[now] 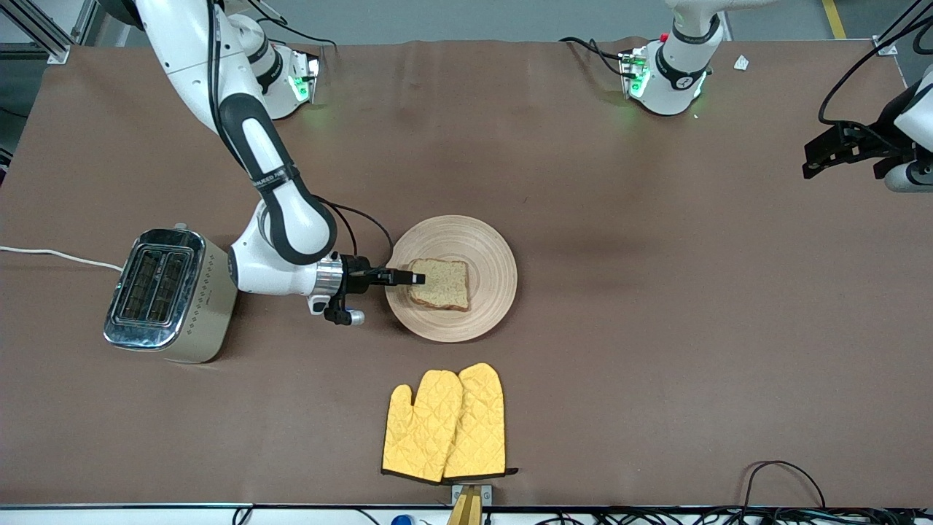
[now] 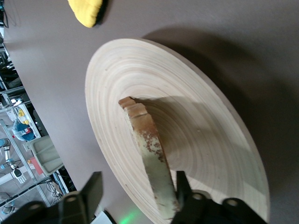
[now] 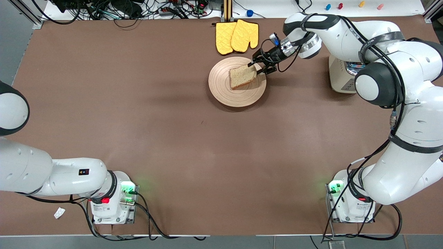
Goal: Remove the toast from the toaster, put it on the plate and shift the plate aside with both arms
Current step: 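Lower the toast onto the plate and open the right gripper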
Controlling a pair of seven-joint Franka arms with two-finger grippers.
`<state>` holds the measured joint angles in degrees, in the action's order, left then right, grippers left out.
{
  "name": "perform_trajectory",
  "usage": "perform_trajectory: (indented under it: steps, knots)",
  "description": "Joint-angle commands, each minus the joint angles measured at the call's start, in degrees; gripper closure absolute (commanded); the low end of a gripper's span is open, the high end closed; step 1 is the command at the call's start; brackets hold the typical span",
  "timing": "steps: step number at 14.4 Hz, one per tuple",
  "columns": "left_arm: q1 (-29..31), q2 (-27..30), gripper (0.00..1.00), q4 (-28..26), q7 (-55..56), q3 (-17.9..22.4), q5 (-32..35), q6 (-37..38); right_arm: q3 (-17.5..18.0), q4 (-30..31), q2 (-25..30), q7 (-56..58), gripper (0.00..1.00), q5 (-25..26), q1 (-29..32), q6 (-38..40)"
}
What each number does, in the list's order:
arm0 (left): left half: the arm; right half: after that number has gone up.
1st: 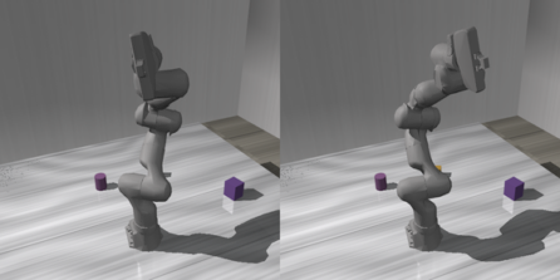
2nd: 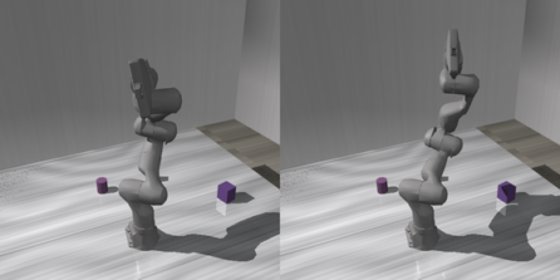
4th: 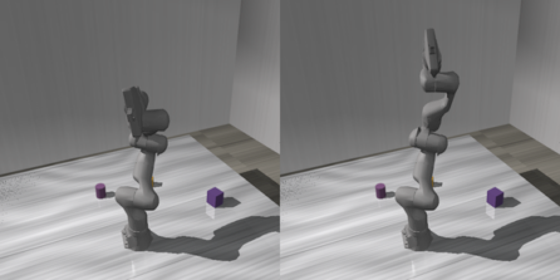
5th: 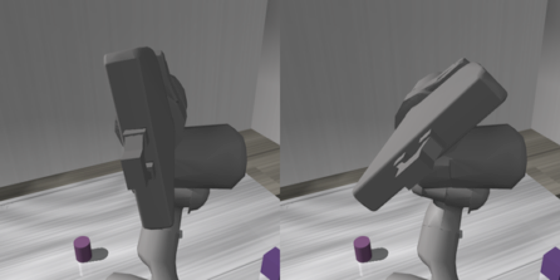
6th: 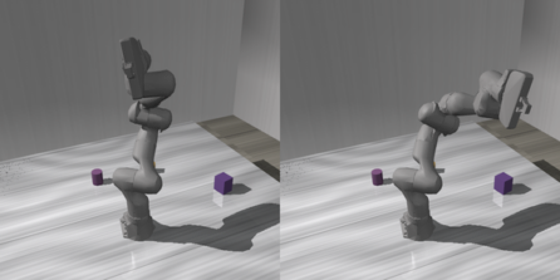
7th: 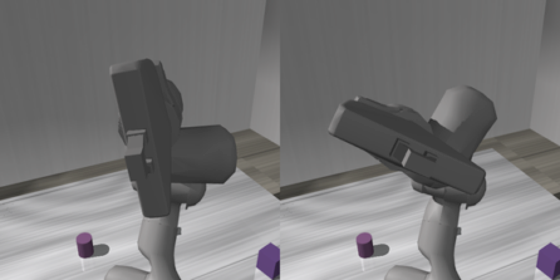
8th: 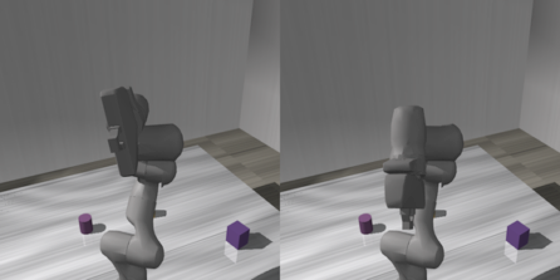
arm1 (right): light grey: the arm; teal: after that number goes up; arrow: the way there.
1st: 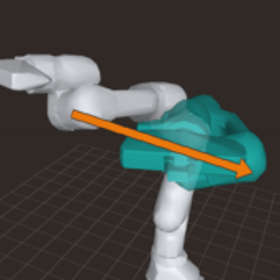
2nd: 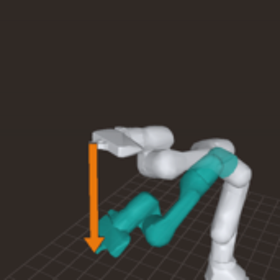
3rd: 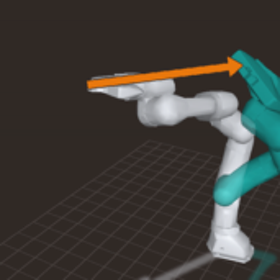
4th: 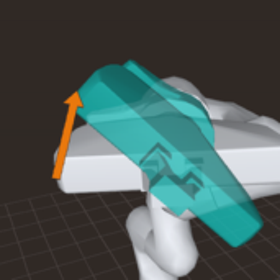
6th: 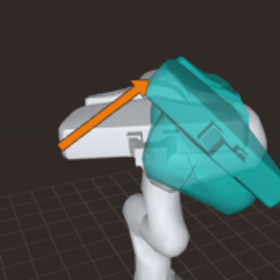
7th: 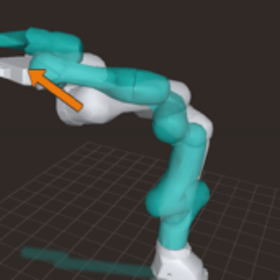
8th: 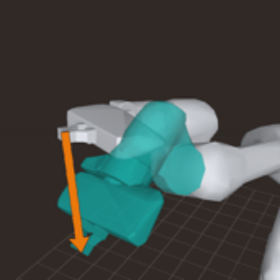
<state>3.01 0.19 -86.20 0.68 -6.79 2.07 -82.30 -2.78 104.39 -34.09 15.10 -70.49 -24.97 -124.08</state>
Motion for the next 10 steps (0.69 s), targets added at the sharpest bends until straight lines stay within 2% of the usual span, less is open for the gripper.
perform_trajectory:
  steps: [1, 4, 8, 10]
  knots:
    - [-0.02, 0.25, 0.00, 0.24, -0.86, -0.07, 0.04, 0.56, 0.59, 1.44, 1.12, -0.59, 0.00, -1.49, 0.10, 0.33]
    - [0.07, 0.25, 0.00, 0.15, -0.59, -0.15, -0.13, 0.47, 0.50, 1.00, 2.96, -4.02, 0.00, -1.49, 0.27, 0.68]
    - [-0.02, -0.54, 0.00, 0.33, -0.51, -0.15, -0.13, 0.30, 0.15, -0.58, 5.87, -7.54, 0.00, -0.35, 3.87, 8.21]
    - [-0.20, -0.72, 0.00, 0.33, -0.24, -0.15, -0.13, 0.21, -0.82, -1.55, 5.96, -7.55, 0.00, 3.32, 5.89, 11.39]
